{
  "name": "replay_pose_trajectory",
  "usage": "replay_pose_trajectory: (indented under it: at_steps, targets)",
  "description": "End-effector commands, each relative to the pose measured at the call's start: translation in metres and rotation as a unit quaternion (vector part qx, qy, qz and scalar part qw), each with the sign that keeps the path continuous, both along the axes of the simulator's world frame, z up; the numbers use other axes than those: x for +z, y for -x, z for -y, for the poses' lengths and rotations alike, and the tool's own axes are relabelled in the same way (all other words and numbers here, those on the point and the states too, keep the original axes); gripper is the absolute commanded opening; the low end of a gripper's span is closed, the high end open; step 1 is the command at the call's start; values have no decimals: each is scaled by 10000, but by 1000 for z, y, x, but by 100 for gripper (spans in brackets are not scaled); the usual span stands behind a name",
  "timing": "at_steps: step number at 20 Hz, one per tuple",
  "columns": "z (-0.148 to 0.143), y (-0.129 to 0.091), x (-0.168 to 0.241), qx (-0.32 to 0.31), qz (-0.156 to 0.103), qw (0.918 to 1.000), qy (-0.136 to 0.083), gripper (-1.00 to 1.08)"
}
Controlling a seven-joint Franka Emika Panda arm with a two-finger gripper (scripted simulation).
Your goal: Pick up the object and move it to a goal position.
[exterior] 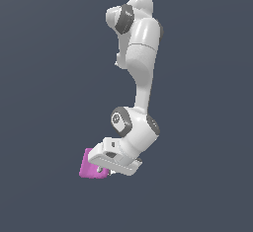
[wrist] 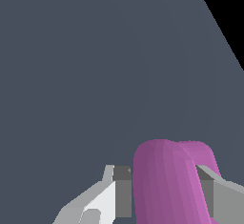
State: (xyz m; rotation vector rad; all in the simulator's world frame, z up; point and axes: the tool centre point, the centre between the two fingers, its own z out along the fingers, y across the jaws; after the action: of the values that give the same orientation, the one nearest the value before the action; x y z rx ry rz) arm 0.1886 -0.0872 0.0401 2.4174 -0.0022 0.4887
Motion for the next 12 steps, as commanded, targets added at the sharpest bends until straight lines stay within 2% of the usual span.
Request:
replay_pose_trajectory:
  at_steps: [1,7,12]
  targets:
    - [-1,0,1,1,1,10000,0,-100]
    - [-14,4,10,1,1,10000,0,-100]
    - [-39,11,30,0,-1,10000,-3,-100]
